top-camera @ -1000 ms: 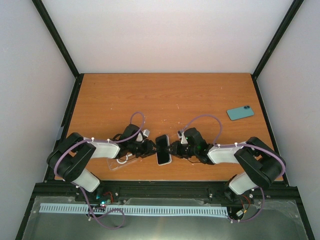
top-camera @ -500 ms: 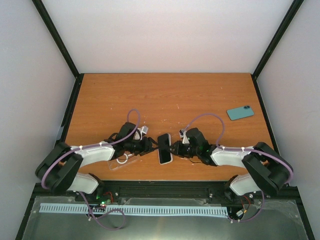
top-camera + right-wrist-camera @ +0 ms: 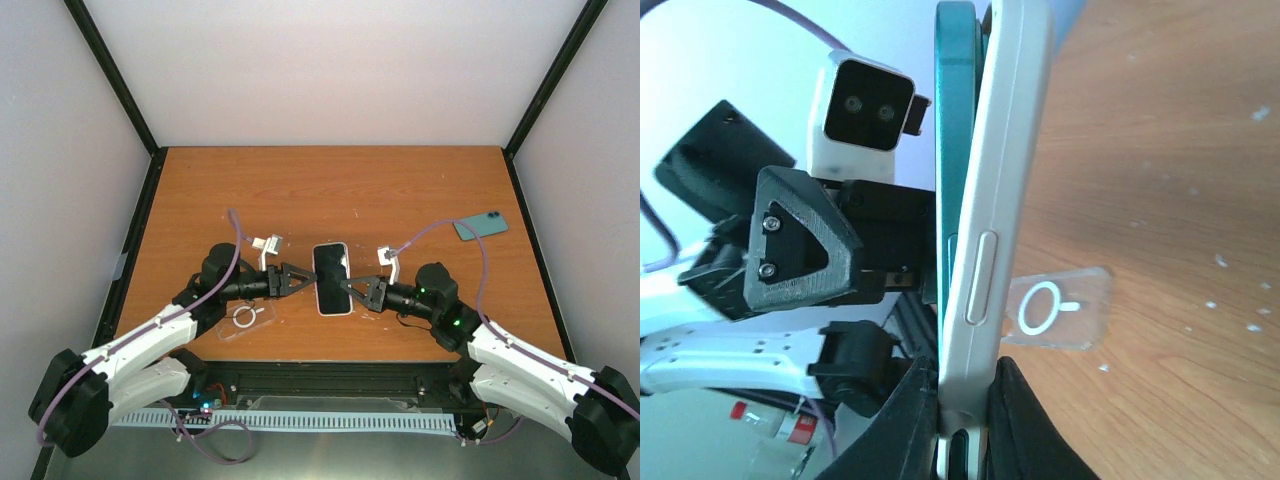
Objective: Put the phone into the phone case
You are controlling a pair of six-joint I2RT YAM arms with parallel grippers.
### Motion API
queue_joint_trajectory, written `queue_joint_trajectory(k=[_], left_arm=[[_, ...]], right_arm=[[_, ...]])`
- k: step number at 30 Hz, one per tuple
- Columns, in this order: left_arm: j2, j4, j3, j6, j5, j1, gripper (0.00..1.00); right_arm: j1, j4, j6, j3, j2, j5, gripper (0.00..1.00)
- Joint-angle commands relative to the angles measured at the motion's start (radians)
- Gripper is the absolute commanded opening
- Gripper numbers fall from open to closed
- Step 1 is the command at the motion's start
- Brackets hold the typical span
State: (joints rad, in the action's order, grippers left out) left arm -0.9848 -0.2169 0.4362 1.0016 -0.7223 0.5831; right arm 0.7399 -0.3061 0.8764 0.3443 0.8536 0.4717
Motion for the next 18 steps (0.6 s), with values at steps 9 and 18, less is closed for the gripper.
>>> queue_joint_trajectory(k=[9,18], left_arm=[[0.078,-0.459,-0.050,0.165,-0.186,-0.009,0.63],[0.072,-0.558,-0.098,0.207,-0.150,-0.009,0.59]], right_arm=[[0.000,-0.167,-0.027,0.006,-0.049,0.237,0.03],[0.001,-0.211,-0.028,-0.017,-0.069,0.302,0.03]])
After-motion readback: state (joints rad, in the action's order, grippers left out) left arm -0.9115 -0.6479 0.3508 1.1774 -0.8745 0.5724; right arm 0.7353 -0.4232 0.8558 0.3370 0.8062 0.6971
